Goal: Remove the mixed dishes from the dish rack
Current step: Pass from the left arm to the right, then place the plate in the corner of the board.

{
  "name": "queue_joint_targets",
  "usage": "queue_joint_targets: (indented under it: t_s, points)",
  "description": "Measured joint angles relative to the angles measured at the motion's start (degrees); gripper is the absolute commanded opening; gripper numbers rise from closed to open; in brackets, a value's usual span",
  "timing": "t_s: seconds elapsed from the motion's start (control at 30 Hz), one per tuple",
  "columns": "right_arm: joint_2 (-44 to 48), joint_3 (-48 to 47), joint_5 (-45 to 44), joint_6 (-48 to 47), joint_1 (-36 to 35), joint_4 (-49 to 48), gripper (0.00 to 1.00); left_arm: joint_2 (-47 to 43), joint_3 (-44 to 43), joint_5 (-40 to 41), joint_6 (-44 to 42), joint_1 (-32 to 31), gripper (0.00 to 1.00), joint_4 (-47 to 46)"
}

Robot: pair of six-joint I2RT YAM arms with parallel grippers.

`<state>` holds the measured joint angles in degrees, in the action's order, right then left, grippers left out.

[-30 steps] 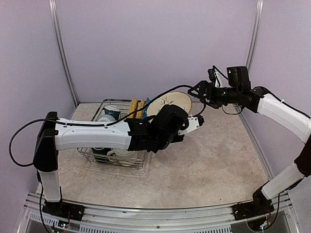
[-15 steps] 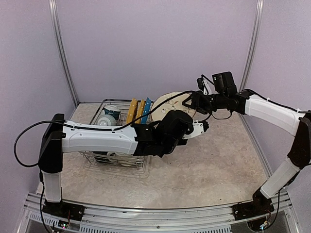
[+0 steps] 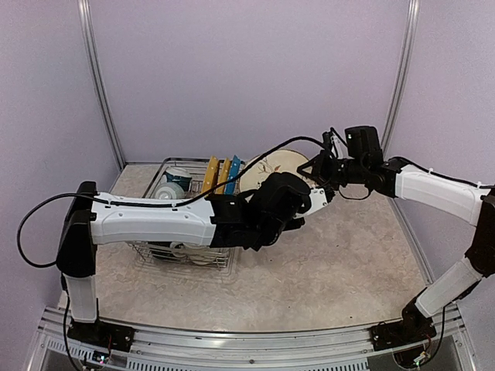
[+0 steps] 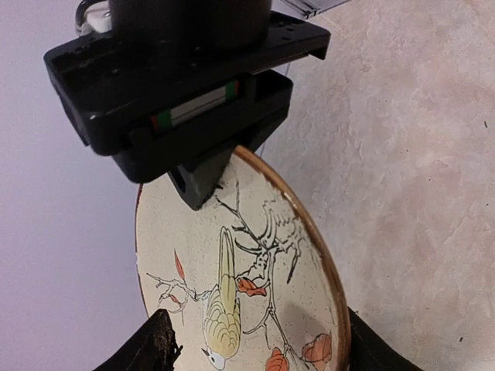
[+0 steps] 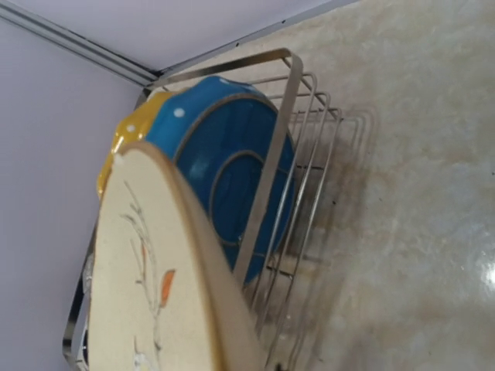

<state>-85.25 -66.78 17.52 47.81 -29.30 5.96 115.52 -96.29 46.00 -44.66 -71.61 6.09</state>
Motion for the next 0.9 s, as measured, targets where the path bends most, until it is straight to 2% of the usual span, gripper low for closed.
queue_joint_targets:
  t_s: [0.1, 0.23, 0.33, 0.47, 0.67, 0.9]
  points:
    - [1.6, 2.0, 0.6, 0.3, 0.9, -1.0, 0.00, -2.3, -1.0, -2.1, 7.0, 0.0, 0.90, 6.2]
    - [5.2, 5.5, 2.1, 0.0, 4.9, -3.1, 0.00, -7.7, -1.6, -6.4, 16.2, 0.2, 0.99, 14.8]
    - [7.6, 9.6, 2.8, -1.0, 10.0, -4.2, 0.00, -13.8, -2.2, -11.3, 23.7, 1.6, 0.99, 20.6]
    - [9.7, 16.9, 4.8, -1.7, 17.1, -5.8, 0.00, -22.1, -3.0, -19.7, 33.4, 6.6, 0.99, 25.5]
    - [11.0, 25.2, 8.6, -3.2, 27.6, -5.3, 0.00, -33.1, -2.1, -35.9, 46.1, 19.0, 0.99, 28.5]
    - [9.6, 25.5, 10.5, -8.0, 37.5, -5.2, 0.00, -38.4, -2.0, -56.9, 61.2, 42.8, 0.99, 30.5]
